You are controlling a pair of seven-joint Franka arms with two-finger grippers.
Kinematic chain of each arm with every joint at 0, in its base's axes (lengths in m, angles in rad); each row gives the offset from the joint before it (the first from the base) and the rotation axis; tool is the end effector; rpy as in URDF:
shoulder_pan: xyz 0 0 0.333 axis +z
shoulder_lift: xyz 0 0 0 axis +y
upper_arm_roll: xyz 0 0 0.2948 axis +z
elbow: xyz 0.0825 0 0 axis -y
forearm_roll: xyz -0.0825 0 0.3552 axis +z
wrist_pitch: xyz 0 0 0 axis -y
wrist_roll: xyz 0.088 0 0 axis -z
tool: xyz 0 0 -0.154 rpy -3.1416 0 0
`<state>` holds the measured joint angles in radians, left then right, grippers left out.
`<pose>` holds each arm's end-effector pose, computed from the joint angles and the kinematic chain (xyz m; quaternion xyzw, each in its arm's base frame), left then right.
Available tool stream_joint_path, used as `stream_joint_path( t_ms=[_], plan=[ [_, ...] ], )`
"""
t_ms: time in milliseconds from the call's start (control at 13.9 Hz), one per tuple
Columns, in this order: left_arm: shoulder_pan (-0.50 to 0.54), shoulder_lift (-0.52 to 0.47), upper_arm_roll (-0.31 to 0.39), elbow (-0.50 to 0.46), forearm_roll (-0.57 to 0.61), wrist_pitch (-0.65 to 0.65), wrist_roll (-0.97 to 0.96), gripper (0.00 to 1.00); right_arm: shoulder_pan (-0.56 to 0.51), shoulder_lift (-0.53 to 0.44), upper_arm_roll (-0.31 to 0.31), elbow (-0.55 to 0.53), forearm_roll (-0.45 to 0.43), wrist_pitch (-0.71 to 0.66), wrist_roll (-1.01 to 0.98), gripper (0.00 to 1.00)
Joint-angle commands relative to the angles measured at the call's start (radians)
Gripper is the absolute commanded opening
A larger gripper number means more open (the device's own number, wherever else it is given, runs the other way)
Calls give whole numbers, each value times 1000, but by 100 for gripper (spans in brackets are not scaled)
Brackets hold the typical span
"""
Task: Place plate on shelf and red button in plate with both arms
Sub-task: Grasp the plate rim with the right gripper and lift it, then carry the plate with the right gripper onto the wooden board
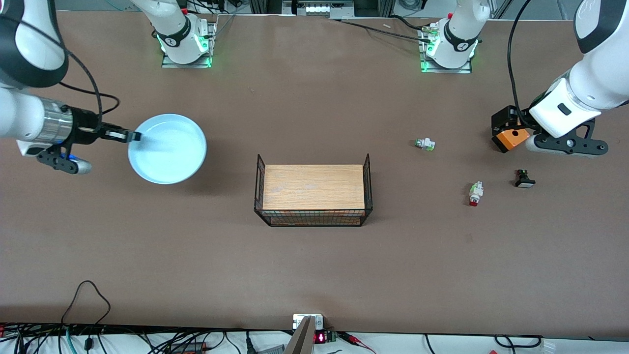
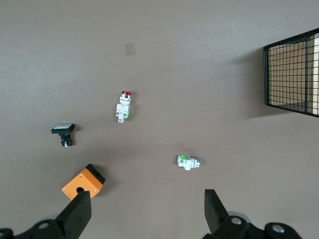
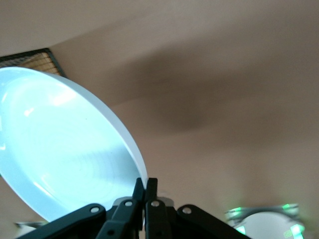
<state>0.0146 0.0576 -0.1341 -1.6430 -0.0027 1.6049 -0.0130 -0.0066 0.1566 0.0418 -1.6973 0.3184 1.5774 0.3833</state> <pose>0.5313 -0.0628 0.4970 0.9974 -0.0531 -0.0478 0.0020 0.5344 0.0660 0.4269 -0.9587 0.1916 0.1663 0.1283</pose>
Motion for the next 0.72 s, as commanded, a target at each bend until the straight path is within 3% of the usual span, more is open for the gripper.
stream_joint_path(
  t_ms=[0,359,646],
  plan=[
    [-2,-7,-4,20,0,-22,-5,100,80,-5,18,50,37,-28,246,0],
    [-4,-2,-2,32,3,-25,-1,100,246,-5,20,91,122,7,622,0],
    [-4,-1,-2,32,3,-23,4,100,377,27,20,91,125,163,776,0]
  ],
)
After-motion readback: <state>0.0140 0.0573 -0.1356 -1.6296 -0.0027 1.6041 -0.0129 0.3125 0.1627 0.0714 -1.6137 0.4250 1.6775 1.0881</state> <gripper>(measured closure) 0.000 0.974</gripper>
